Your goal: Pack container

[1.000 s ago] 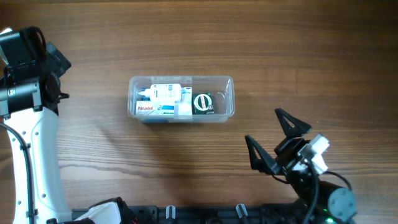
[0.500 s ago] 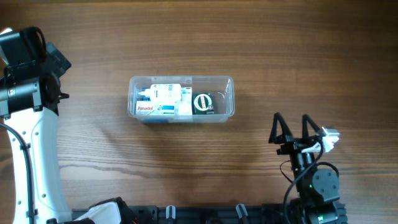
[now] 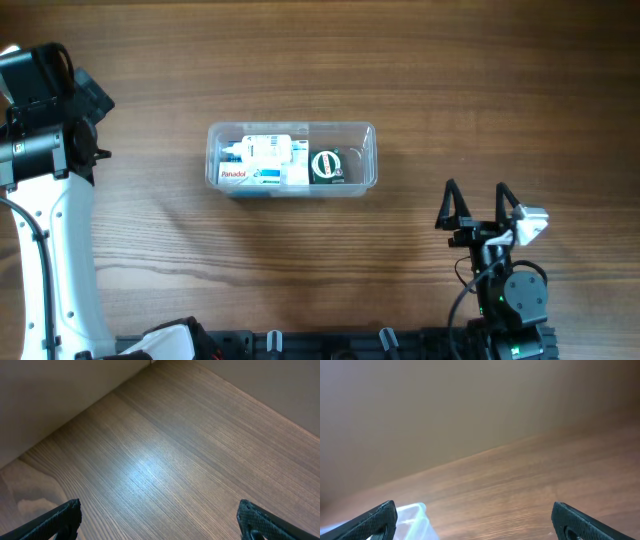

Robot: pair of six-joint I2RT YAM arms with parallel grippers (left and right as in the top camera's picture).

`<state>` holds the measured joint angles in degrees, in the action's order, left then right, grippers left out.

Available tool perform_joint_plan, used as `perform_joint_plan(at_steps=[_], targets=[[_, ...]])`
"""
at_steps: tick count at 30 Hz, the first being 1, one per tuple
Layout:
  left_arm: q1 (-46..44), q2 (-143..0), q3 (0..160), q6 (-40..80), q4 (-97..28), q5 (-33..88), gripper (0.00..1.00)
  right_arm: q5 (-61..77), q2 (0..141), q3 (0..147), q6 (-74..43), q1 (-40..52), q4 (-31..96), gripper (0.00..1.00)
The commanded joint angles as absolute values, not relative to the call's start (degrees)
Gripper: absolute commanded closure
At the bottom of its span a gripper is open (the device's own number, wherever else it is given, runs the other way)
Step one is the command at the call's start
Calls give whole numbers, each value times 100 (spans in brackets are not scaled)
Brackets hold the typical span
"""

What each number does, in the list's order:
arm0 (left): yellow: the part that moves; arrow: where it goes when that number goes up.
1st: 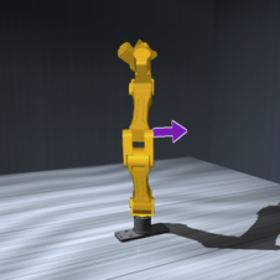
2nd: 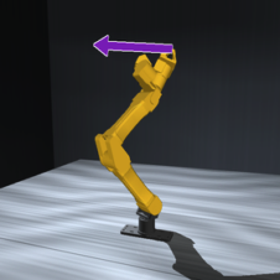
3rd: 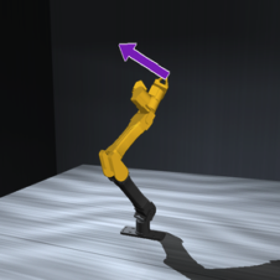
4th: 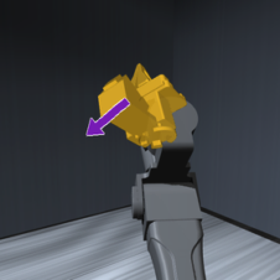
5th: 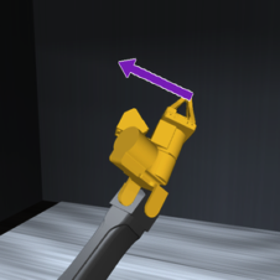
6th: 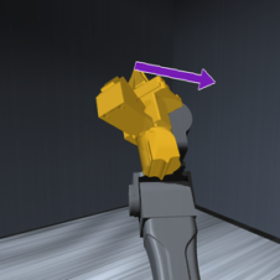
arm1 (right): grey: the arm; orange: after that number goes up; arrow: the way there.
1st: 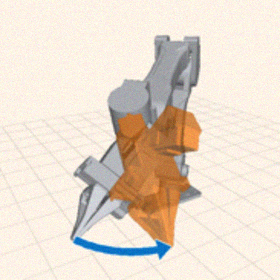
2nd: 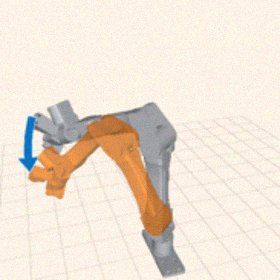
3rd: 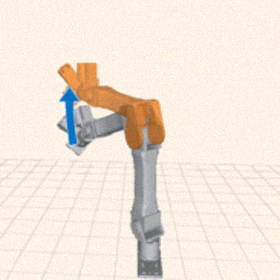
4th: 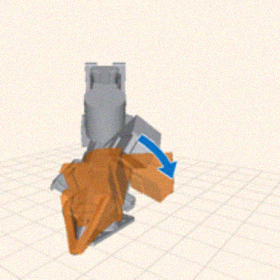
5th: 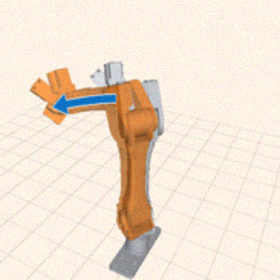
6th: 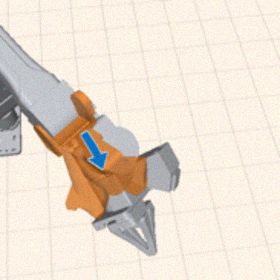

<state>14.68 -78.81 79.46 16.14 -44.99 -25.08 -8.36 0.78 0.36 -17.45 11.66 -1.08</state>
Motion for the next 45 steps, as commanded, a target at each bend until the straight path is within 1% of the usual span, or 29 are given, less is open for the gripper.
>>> perform_joint_plan(at_steps=[1,2,4,35,40,45], targets=[[1492,-7854,7972,1520,-4486,-2580,0,47,19,32,735,1138,-30,0],[1492,-7854,7972,1520,-4486,-2580,0,187,19,32,1184,1138,-14,0],[1492,-7854,7972,1522,-4486,-2580,0,257,19,32,1396,1138,-8,0],[1474,-7872,7922,1522,-4471,-2550,0,266,27,32,1354,1138,-12,0],[1288,-6858,7293,1522,-4464,-2539,0,266,27,32,1352,1138,-12,0],[1063,-5190,5885,1522,-4464,-2539,0,266,27,32,1350,1138,-12,0]])
